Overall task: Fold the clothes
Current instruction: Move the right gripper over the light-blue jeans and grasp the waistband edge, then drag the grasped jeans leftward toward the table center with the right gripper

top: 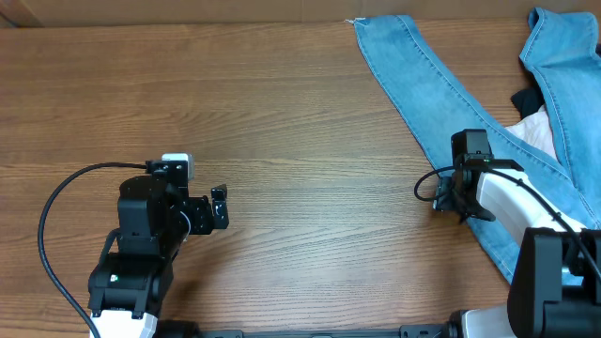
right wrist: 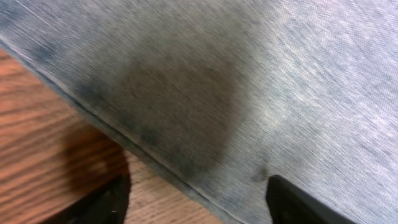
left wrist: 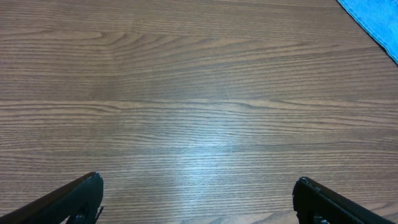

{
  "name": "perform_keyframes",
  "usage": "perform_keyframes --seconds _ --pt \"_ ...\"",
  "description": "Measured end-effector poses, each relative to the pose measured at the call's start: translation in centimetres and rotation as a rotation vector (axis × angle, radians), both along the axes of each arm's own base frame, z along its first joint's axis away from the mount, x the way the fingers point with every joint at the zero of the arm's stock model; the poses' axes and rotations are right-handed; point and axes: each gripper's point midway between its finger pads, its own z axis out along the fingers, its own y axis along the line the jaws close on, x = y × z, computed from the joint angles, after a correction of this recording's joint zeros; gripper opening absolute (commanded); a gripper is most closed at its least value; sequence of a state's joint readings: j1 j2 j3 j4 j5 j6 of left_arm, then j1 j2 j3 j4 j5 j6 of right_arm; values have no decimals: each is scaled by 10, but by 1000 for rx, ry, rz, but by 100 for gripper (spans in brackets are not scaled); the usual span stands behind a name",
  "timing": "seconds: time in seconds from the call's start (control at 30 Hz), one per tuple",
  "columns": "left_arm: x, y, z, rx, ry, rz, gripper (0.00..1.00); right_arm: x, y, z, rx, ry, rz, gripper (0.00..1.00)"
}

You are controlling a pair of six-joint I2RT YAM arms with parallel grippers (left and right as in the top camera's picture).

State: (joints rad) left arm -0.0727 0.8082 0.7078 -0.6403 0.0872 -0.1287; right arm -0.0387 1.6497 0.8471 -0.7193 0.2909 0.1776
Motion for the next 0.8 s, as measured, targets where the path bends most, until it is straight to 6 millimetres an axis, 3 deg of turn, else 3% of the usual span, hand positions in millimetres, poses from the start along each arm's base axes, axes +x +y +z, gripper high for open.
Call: perform_keyframes --seconds 0.1,0.2,0.23,0.53,0.7,0.8 --pt "0 0 0 0 0 0 100 5 3 -2 15 -13 3 40" --pt "0 0 0 0 0 0 100 7 4 -3 21 -14 5 11" --pt "0 0 0 0 0 0 100 7 4 -4 24 -13 0 5" --pt "2 0 3 -2 -15 -1 100 -1 4 3 26 77 -3 4" --pt "7 -1 8 -3 -41 -1 100 13 13 39 21 95 32 4" --pt "8 -1 10 -4 -53 -1 100 34 36 74 16 55 107 4"
